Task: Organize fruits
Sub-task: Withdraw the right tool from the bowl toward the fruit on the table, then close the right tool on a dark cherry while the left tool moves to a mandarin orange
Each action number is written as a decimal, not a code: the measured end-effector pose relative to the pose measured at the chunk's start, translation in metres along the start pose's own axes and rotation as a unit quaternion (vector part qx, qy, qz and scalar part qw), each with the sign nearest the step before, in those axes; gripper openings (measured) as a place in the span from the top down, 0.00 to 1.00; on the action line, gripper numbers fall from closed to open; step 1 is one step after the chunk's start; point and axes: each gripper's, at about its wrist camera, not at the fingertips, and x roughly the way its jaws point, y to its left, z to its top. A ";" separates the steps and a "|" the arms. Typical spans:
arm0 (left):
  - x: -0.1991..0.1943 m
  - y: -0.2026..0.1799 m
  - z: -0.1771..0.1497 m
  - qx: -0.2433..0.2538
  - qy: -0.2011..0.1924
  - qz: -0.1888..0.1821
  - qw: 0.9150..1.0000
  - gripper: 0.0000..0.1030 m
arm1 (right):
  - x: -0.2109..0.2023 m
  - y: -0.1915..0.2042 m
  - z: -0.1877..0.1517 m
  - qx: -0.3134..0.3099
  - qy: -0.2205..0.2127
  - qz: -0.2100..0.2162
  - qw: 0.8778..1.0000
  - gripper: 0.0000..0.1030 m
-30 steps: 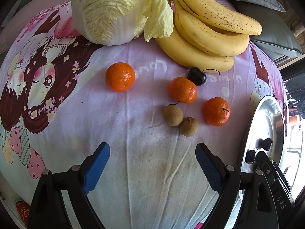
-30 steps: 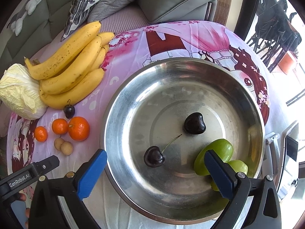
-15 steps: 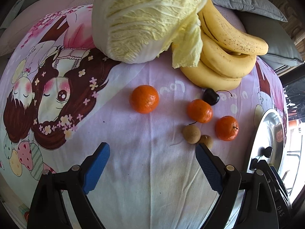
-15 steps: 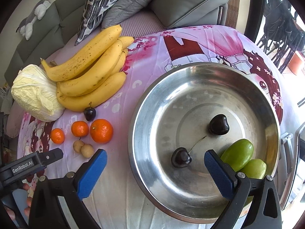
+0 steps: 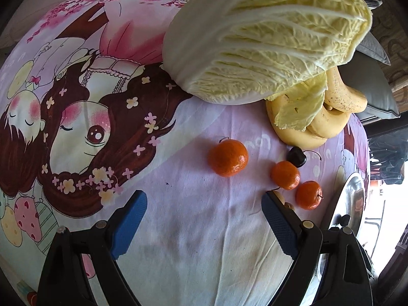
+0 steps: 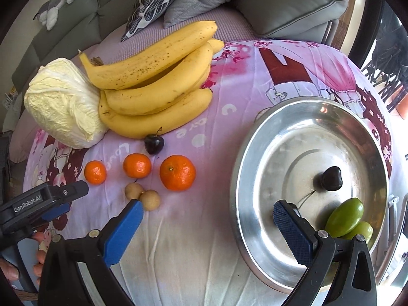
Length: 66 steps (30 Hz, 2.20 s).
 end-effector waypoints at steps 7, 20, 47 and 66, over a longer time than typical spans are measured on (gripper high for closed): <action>0.009 0.018 0.004 -0.006 -0.002 -0.029 1.000 0.05 | 0.009 0.017 0.024 -0.001 0.031 0.031 0.999 0.00; 0.012 0.022 0.030 -0.004 -0.028 -0.013 1.000 0.05 | 0.033 0.048 0.079 -0.015 0.100 0.008 0.995 0.01; 0.023 -0.015 0.044 0.033 -0.019 -0.048 0.998 0.64 | 0.101 0.075 0.089 -0.022 0.127 -0.029 0.991 0.66; -0.004 -0.011 0.020 0.038 -0.025 -0.066 0.997 0.65 | 0.064 0.062 0.069 -0.026 0.086 -0.011 0.996 0.71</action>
